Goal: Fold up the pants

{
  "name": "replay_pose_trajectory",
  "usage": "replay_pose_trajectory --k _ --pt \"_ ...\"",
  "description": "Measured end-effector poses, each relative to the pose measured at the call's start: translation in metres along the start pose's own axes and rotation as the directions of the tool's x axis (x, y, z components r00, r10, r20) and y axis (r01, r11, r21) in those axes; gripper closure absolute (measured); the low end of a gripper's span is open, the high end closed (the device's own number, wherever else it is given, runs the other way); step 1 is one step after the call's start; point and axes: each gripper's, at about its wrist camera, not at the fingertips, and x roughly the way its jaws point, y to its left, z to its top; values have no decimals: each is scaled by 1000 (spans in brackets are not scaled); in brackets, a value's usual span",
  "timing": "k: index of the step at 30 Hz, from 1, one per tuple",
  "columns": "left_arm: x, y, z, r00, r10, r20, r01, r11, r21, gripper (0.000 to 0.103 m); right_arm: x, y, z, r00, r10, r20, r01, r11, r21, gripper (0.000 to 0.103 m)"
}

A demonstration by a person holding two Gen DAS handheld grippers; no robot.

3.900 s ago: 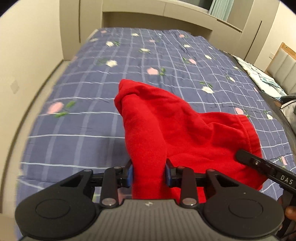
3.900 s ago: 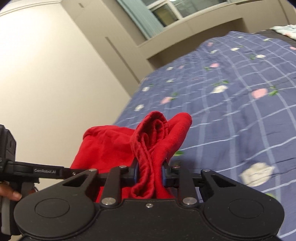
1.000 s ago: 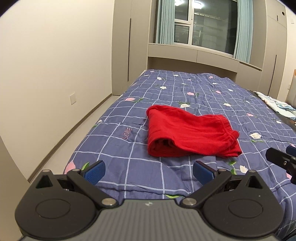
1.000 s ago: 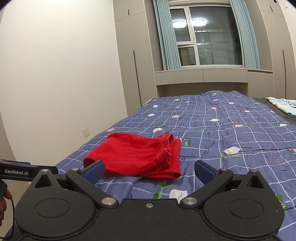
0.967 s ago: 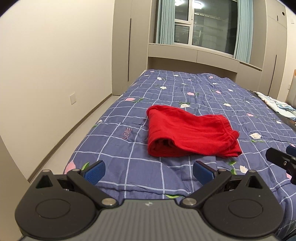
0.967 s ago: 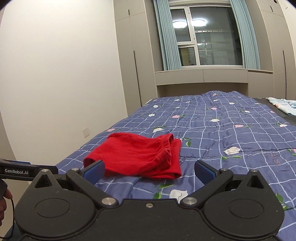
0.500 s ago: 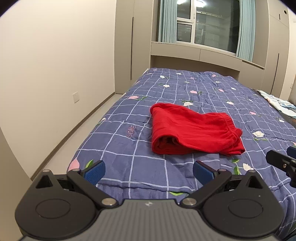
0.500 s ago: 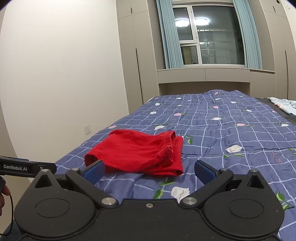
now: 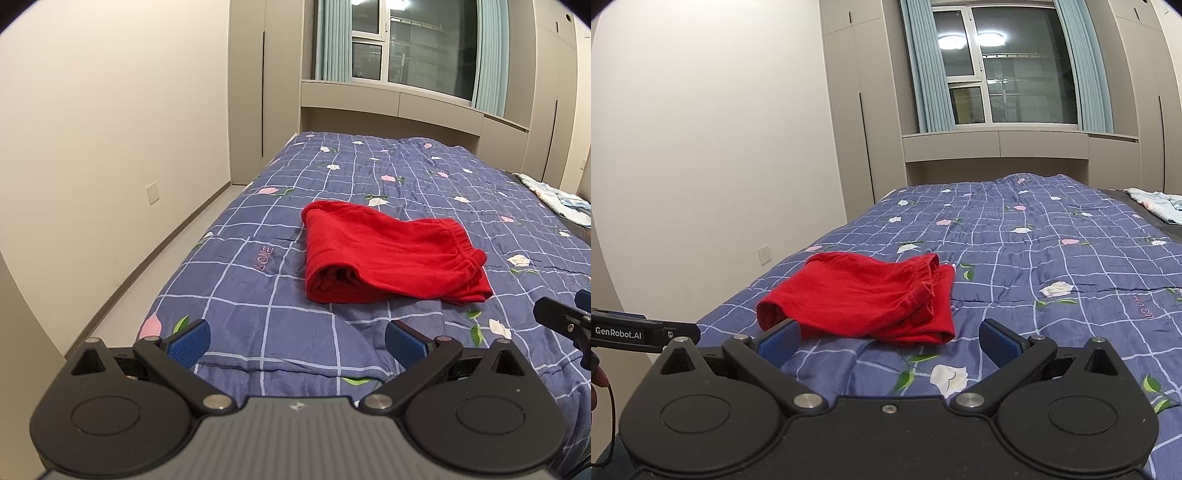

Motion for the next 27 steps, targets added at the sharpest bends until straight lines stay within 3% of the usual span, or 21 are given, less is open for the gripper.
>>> replay_pose_trajectory --k 12,23,27 --pt "2 0 0 1000 -2 -9 2 1000 7 0 -2 -2 0 1000 1 -2 -1 1000 8 0" --pt "1 -4 5 1000 8 -29 -7 1000 13 0 -7 2 2 997 70 21 -70 998 -4 0" --pt "-5 -8 7 1000 -4 -2 4 999 37 0 -8 1 3 996 80 30 -80 997 0 0"
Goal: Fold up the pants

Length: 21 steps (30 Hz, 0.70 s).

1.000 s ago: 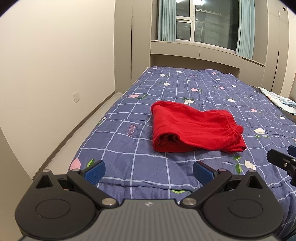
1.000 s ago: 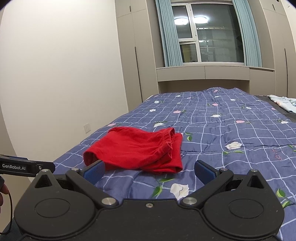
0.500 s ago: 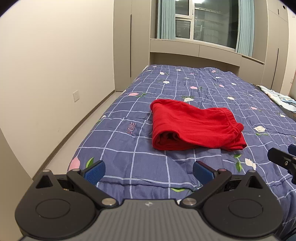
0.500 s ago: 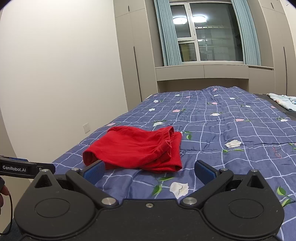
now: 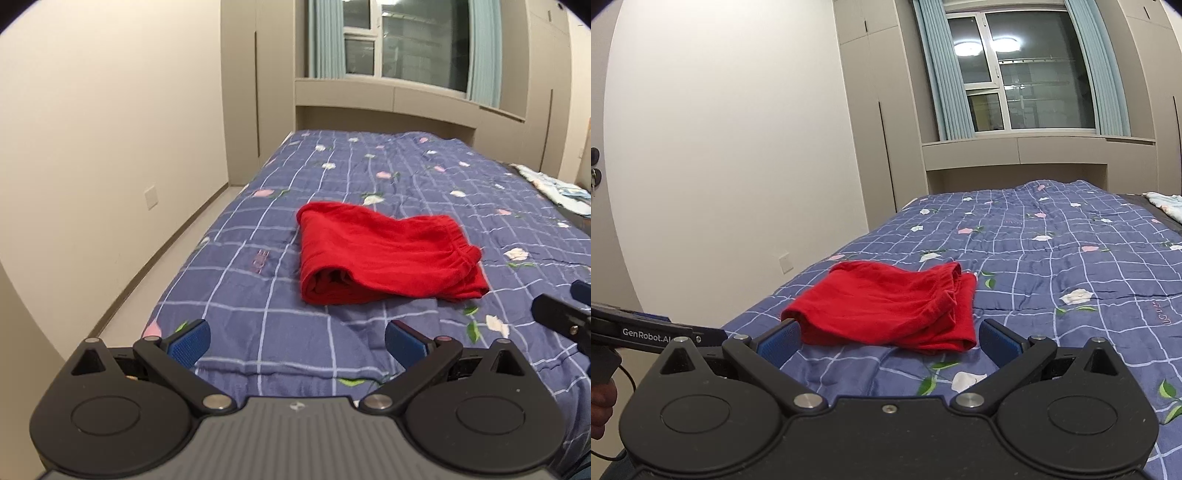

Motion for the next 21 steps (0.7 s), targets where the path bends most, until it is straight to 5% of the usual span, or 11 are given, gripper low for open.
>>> replay_pose_trajectory --k 21 --pt "-15 -6 10 993 -98 66 100 994 -32 0 -2 -2 -1 1000 24 5 -24 1000 13 0"
